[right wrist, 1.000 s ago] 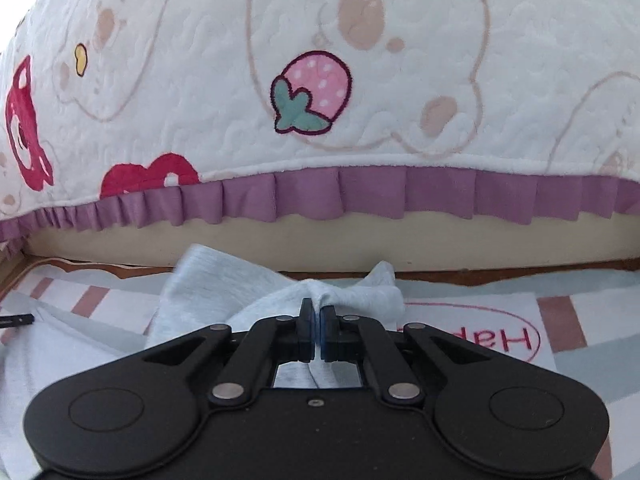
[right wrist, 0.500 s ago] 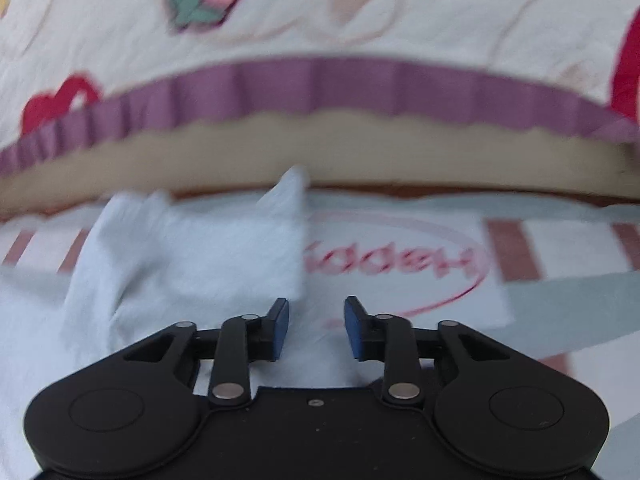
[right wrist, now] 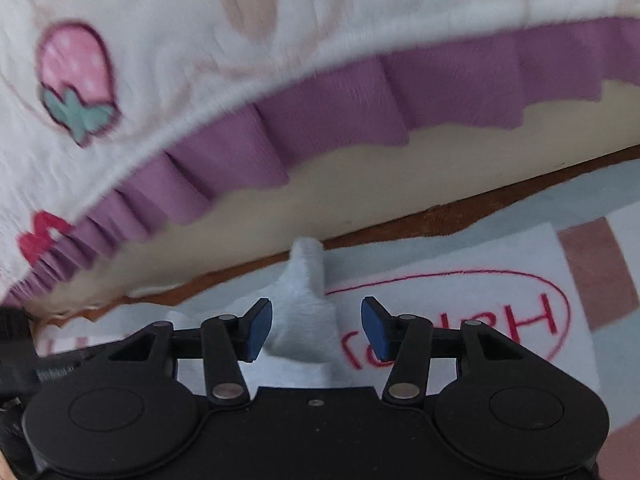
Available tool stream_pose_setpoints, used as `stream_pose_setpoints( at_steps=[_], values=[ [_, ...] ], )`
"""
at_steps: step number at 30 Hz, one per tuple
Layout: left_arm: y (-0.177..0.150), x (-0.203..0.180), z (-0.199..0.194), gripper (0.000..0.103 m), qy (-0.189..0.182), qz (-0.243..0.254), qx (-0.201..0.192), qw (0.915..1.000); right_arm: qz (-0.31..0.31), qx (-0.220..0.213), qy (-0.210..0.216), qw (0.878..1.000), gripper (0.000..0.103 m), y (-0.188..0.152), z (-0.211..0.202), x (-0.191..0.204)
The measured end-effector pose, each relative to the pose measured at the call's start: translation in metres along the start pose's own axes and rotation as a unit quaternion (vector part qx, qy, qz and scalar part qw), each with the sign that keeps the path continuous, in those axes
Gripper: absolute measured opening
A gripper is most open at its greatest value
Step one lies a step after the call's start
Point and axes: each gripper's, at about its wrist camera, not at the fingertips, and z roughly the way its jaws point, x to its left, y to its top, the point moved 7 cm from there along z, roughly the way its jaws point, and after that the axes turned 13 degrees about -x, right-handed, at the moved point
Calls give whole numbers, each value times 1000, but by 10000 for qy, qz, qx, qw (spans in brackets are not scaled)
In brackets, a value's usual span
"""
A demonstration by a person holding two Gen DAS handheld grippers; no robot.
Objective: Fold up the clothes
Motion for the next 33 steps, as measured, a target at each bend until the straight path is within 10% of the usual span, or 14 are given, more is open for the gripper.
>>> stream_pose_setpoints(
  at_steps=[5,6,7,11,17,23,29,33],
  values=[
    [-5,-3,11,54,-330,-249,178,9990,31,-132,575,9983,47,-1,12,4],
    [-6,-4,13,46,-390,-288,208,9986,-112,-228,760,9968,16,-1,10,10],
    [-8,-6,13,5,-364,-162,146,9991,-288,-341,941,9946,4,0,7,15],
    [-2,-21,-9,5,-153,626,-743,9951,-481,-1067,1423,9829,4,10,-14,25],
    [-5,-38,-27,5,546,1891,-1563,9679,-823,-1575,1604,9709,3,26,-19,34],
    [0,-8,-7,4,994,1300,-1268,9783,-1260,-1604,1323,9700,3,22,-13,40],
    [3,-5,-10,10,1510,1507,-1364,9674,-1804,-1442,816,9695,1,15,5,45],
    [20,14,-39,18,1803,1042,-1388,9682,-2813,-1451,-1037,9429,17,14,-4,46]
  ],
)
